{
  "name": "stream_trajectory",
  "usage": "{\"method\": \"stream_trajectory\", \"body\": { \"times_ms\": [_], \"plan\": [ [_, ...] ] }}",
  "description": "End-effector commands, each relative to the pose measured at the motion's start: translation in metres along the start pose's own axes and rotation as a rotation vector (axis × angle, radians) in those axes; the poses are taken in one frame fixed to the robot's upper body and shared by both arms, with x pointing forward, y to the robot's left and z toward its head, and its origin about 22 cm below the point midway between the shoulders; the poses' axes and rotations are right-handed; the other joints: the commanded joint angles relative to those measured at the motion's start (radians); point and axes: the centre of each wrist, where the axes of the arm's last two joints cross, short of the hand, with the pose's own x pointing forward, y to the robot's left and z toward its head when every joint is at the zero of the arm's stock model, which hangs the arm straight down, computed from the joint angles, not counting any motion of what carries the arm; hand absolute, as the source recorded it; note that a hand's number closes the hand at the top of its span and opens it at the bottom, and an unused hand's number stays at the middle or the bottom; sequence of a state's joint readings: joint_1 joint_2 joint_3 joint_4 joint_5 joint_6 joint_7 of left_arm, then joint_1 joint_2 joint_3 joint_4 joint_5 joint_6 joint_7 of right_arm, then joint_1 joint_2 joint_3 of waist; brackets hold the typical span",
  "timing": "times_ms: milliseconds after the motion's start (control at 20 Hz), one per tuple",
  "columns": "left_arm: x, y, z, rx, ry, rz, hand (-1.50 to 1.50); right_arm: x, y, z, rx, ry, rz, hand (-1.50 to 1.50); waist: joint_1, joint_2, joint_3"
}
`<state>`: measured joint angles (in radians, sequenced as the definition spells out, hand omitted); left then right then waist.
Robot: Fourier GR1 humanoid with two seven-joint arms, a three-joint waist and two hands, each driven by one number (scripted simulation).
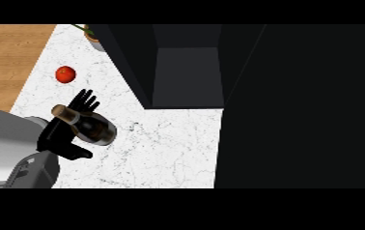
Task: Pick up the wine, place it into the cabinet and close the cabinet
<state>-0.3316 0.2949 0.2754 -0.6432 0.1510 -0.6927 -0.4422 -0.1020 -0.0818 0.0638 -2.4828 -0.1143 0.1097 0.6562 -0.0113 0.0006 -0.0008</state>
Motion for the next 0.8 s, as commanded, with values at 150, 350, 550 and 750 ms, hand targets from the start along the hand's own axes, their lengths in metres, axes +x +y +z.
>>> {"method": "stream_trajectory", "body": {
  "times_ms": [150, 350, 550, 750],
  "plan": [
    [-0.012, -0.001, -0.004, -0.048, -0.039, 0.061, -1.5, 0.026, -0.005, 0.02, 0.029, -0.066, -0.031, -1.5, -0.007, 0.002, -0.001],
    [-0.012, 0.0, -0.004, -0.039, -0.047, 0.089, -1.5, 0.014, -0.001, 0.015, 0.021, -0.036, -0.039, -1.5, -0.002, 0.001, 0.0],
    [-0.015, -0.006, -0.011, -0.087, -0.046, 0.128, 1.5, 0.02, 0.002, 0.025, 0.042, -0.042, -0.042, -1.5, -0.01, 0.001, 0.0],
    [-0.018, -0.025, -0.024, -0.184, -0.063, 0.112, 1.5, 0.018, 0.003, 0.022, 0.029, -0.042, -0.049, -1.5, -0.005, -0.002, 0.0]
  ]
}}
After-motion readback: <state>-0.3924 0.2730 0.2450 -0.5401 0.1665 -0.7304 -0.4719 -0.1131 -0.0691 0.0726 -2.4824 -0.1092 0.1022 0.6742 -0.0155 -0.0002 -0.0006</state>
